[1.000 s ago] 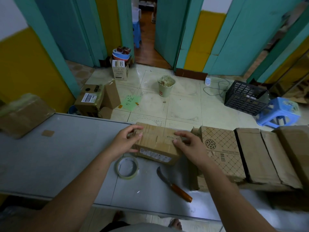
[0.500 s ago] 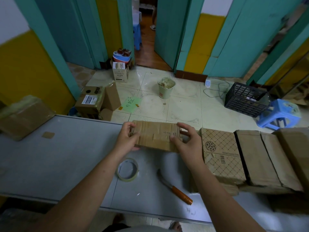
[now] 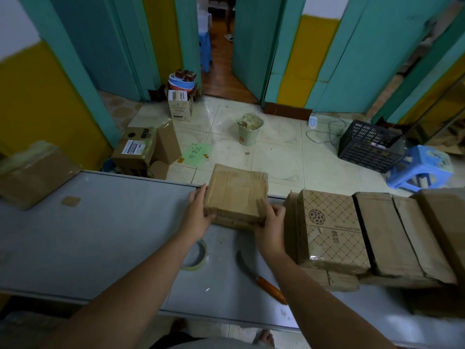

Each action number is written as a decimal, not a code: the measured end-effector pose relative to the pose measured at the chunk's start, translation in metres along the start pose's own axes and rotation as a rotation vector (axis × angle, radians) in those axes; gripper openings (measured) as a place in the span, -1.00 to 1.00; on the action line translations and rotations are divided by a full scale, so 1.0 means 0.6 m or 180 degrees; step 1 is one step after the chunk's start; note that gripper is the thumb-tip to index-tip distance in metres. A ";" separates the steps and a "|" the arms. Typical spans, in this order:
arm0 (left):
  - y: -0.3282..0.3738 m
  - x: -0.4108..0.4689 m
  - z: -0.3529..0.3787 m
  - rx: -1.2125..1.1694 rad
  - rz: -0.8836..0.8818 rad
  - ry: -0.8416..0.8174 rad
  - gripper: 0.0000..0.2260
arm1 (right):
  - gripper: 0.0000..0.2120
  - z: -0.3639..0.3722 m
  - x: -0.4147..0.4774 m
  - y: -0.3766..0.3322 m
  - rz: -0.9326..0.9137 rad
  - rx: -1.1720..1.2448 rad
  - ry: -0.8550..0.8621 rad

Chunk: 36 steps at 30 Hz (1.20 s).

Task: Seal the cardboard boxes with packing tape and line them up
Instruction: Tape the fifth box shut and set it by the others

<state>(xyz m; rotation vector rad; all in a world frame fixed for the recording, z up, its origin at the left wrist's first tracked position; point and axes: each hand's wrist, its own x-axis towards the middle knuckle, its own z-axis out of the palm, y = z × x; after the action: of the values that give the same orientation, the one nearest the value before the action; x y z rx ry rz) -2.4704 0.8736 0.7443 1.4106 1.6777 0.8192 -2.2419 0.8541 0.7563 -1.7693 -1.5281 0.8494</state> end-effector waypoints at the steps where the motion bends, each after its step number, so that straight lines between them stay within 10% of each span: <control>1: -0.001 -0.002 0.008 0.0141 -0.0036 -0.0046 -0.10 | -0.39 0.006 -0.002 0.005 0.0085 -0.0007 -0.0044; 8: 0.013 0.015 -0.007 -0.0076 -0.0471 -0.0583 -0.08 | -0.25 0.007 0.013 0.005 0.0769 0.0563 -0.0031; 16: 0.034 0.029 -0.009 -0.0441 -0.0961 -0.0416 -0.60 | -0.41 0.004 0.042 -0.003 0.1446 0.0345 -0.0336; 23: 0.011 0.017 -0.007 -0.0884 -0.0682 -0.0357 -0.43 | -0.55 -0.014 0.008 0.001 0.0629 0.0550 -0.0115; 36: 0.017 0.014 -0.010 -0.0032 -0.0624 -0.1004 -0.03 | 0.11 -0.012 -0.007 0.012 0.0448 0.0308 -0.0729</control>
<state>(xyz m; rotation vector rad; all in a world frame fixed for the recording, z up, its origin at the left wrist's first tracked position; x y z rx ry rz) -2.4713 0.8838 0.7545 1.2694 1.5338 0.4676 -2.2322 0.8487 0.7550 -1.7733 -1.4879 1.2114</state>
